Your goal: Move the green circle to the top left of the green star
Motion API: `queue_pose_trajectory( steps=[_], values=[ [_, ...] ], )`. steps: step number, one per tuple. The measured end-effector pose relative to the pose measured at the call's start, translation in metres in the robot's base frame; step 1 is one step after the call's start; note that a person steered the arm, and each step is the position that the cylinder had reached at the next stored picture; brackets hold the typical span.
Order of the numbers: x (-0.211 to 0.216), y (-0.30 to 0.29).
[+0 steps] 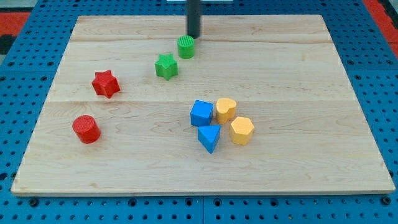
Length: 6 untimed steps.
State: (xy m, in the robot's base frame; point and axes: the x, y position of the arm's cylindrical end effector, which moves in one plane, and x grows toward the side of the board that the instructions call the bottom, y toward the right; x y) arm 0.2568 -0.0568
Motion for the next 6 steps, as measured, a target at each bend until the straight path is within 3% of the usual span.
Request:
queue_pose_trajectory(
  steps=[1, 2, 3, 4, 5, 6],
  values=[
    [0.042, -0.027],
    [0.032, -0.032],
    [-0.042, -0.058],
    [-0.053, -0.028],
    [-0.025, 0.039],
    [0.011, 0.064]
  ],
)
